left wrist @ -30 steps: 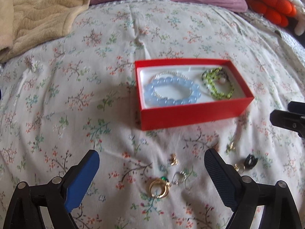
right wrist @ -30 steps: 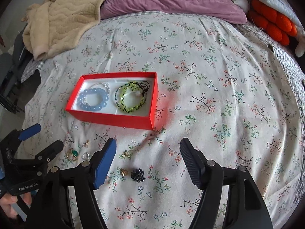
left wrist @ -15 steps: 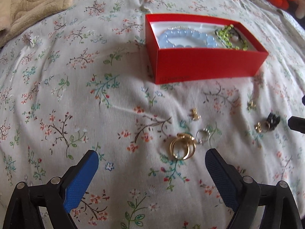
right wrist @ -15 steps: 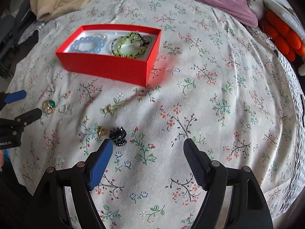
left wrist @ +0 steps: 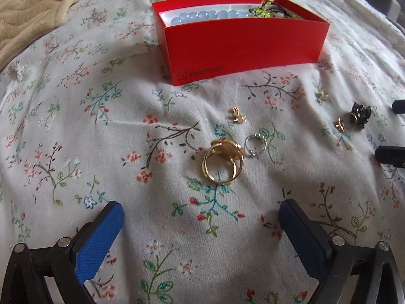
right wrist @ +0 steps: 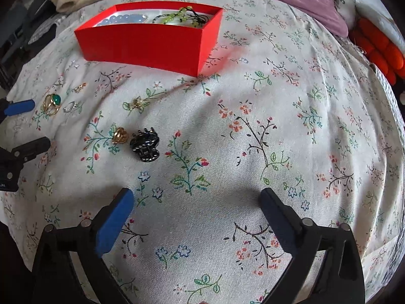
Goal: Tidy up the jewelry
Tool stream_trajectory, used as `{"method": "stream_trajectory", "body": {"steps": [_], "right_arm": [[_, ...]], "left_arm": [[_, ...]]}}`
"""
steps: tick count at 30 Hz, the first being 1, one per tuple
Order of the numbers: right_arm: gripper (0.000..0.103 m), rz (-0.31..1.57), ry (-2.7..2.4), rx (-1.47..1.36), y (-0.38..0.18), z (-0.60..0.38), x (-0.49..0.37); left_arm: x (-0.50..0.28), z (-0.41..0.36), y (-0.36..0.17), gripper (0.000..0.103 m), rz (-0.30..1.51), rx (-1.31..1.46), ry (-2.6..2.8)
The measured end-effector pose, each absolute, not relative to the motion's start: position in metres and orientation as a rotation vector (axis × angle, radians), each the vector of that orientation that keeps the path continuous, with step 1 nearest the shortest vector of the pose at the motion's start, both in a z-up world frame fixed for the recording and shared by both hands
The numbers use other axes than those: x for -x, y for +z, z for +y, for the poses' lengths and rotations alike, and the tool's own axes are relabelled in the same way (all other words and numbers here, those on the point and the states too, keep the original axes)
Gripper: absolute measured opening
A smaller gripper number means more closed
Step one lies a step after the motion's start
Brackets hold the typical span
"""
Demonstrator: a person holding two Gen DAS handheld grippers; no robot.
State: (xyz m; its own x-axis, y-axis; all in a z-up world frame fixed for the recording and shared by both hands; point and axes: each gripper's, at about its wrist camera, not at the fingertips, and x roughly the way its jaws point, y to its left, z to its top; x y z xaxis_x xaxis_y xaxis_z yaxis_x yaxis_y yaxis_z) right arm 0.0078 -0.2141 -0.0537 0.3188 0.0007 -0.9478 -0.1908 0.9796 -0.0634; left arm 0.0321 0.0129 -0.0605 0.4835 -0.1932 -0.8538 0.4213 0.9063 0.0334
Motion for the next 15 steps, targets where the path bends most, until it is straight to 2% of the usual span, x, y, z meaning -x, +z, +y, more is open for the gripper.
{"method": "stream_trajectory", "body": {"steps": [6,15], "right_arm": [[0.103,1.175,0.104,0.154,-0.057,-0.215,-0.005],[0.103,1.219,0.108,0.163,-0.057,-0.212,-0.017]], "left_arm": [[-0.033,0.006,-0.059,0.1,0.949,-0.262,-0.416],[-0.038,0.002,-0.053,0.065,0.91,-0.256,-0.465]]}}
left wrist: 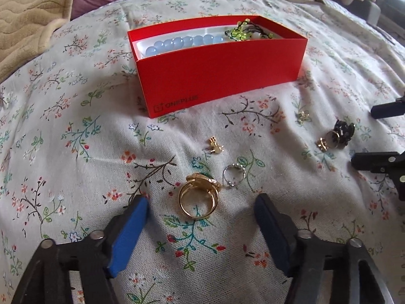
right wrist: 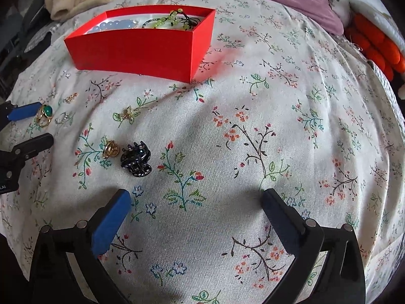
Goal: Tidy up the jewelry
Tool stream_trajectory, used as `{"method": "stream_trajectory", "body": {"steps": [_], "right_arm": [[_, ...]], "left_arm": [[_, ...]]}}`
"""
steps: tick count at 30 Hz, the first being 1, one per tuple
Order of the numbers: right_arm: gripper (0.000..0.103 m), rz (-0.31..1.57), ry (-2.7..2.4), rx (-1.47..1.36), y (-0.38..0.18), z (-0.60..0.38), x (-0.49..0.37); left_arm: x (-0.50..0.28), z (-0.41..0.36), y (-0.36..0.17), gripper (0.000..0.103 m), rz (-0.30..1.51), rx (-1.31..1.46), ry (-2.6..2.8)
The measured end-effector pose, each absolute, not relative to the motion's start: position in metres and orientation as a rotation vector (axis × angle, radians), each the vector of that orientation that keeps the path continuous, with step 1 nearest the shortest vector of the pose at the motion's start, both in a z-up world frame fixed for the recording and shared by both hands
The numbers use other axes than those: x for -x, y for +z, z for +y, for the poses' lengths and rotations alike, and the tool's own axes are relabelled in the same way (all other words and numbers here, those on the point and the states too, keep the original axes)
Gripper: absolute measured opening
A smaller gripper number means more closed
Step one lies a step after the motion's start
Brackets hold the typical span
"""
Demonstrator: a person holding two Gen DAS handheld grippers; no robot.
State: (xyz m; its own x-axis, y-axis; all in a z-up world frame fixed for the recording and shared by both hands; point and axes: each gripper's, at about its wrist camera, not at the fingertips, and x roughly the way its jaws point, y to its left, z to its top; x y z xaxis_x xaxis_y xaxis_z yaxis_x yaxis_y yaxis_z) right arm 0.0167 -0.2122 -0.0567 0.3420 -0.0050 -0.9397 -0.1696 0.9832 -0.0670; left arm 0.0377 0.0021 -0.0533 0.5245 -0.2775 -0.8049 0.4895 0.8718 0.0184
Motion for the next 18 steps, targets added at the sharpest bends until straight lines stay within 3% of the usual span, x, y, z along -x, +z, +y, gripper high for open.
{"method": "stream_trajectory", "body": {"steps": [2,11,18], "right_arm": [[0.103,1.227,0.103,0.164,-0.057,-0.2117,-0.0175],[0.103,1.222,0.103,0.184,-0.0571,-0.2105,-0.017],[0.103,1.218,0.109,0.195,-0.0558,-0.2085,-0.0159]], "left_arm": [[-0.0377,0.0025,-0.0522,0.053,0.908,-0.251,-0.46],[-0.0399,0.0028,-0.0495,0.026,0.908,-0.241,-0.444],[-0.0393,0.0032,-0.0452,0.026,0.908,-0.242,-0.437]]}}
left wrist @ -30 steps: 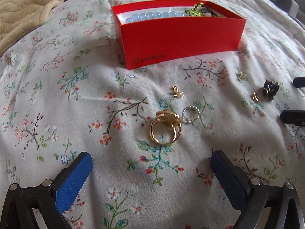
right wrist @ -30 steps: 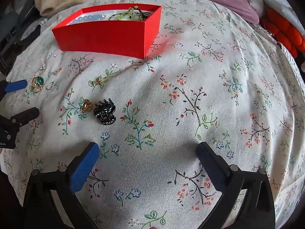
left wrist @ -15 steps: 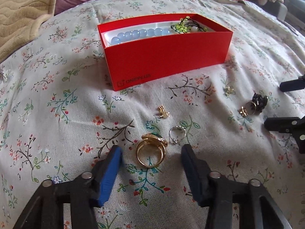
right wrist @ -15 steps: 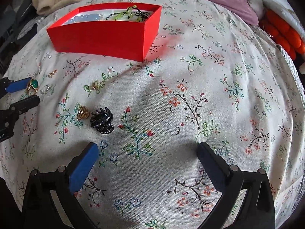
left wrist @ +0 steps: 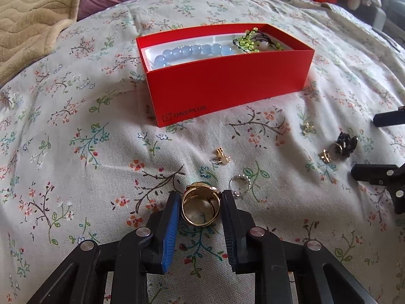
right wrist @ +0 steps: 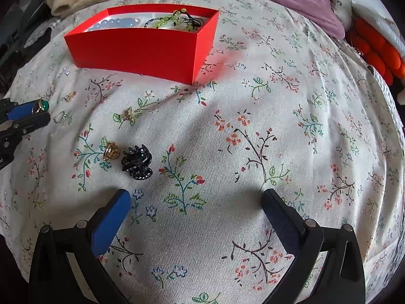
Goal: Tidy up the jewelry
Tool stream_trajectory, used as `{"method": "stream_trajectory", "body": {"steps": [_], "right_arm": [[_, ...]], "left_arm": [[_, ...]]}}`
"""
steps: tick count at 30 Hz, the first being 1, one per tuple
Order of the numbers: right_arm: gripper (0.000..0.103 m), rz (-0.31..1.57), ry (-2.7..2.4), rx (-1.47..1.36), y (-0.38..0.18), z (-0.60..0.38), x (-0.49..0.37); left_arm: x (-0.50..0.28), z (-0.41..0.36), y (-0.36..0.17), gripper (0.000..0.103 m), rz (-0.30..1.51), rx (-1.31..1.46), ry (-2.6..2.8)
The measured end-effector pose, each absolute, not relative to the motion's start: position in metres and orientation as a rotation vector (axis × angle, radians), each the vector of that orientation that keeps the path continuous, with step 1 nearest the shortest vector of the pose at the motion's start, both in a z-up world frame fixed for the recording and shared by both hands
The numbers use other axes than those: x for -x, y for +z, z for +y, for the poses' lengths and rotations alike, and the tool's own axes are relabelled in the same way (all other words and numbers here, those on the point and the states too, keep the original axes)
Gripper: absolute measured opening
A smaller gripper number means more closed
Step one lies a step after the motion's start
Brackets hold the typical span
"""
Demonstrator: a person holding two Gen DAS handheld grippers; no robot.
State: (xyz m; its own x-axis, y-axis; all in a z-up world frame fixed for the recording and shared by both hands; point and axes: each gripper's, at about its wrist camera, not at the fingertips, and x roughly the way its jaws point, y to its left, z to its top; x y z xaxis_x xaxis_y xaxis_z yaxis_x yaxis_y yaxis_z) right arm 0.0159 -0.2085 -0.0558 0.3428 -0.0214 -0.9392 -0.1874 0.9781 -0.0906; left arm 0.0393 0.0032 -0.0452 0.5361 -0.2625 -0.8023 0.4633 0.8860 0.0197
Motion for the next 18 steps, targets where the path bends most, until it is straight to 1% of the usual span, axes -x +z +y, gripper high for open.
{"method": "stream_trajectory", "body": {"steps": [3,5,7,9,10,12,18], "right_arm": [[0.103,1.217,0.113,0.199,-0.055,-0.207,-0.017],[0.1,1.215,0.12,0.201,-0.054,-0.204,-0.018],[0.094,1.207,0.133,0.211,-0.052,-0.201,-0.019],[0.085,1.196,0.15,0.229,-0.05,-0.195,-0.019],[0.083,1.191,0.16,0.24,-0.049,-0.192,-0.019],[0.075,1.18,0.176,0.264,-0.048,-0.185,-0.018],[0.06,1.171,0.202,0.298,-0.045,-0.173,-0.017]], "left_arm": [[-0.039,0.003,-0.043,0.026,0.908,-0.237,-0.436],[-0.039,0.003,-0.043,0.026,0.908,-0.242,-0.436],[-0.038,0.003,-0.044,0.026,0.909,-0.247,-0.435],[-0.039,0.003,-0.044,0.026,0.912,-0.249,-0.435],[-0.039,0.003,-0.044,0.026,0.913,-0.248,-0.435],[-0.04,0.003,-0.044,0.026,0.914,-0.248,-0.435],[-0.039,0.003,-0.045,0.026,0.914,-0.252,-0.434]]}}
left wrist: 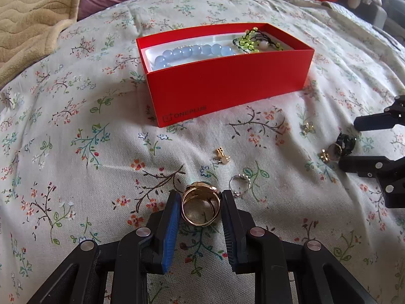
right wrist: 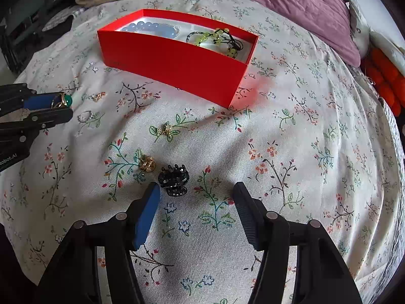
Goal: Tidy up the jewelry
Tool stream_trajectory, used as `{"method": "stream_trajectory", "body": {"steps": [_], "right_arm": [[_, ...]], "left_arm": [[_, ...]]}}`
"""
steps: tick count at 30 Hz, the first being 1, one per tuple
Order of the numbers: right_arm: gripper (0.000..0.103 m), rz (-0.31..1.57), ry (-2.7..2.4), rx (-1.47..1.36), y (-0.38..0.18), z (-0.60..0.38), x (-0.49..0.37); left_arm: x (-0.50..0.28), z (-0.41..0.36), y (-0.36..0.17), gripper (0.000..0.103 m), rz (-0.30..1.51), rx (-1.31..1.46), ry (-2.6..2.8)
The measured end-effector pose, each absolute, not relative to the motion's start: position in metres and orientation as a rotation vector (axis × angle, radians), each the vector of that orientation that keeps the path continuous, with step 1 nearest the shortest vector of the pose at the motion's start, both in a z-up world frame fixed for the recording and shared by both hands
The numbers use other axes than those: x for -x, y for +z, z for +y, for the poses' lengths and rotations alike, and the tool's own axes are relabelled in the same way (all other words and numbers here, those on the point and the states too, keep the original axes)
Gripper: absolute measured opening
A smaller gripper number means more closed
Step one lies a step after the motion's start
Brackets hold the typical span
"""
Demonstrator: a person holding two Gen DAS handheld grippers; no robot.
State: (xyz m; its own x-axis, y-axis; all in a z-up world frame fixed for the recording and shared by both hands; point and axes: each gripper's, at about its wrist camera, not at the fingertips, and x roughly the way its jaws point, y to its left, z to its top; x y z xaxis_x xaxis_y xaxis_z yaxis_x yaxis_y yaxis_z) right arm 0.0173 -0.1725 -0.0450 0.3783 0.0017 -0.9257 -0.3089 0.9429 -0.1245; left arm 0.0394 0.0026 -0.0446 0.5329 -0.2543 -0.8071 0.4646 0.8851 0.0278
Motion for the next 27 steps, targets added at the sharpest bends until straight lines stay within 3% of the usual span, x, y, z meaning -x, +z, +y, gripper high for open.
{"method": "stream_trajectory", "body": {"steps": [15,27], "right_arm": [[0.026,1.176,0.264,0.325,-0.047,-0.154,-0.018],[0.025,1.176,0.255,0.365,-0.046,-0.148,-0.016]], "left_arm": [[-0.04,0.002,-0.045,0.026,0.916,-0.256,-0.432],[-0.04,0.002,-0.046,0.026,0.916,-0.259,-0.432]]}}
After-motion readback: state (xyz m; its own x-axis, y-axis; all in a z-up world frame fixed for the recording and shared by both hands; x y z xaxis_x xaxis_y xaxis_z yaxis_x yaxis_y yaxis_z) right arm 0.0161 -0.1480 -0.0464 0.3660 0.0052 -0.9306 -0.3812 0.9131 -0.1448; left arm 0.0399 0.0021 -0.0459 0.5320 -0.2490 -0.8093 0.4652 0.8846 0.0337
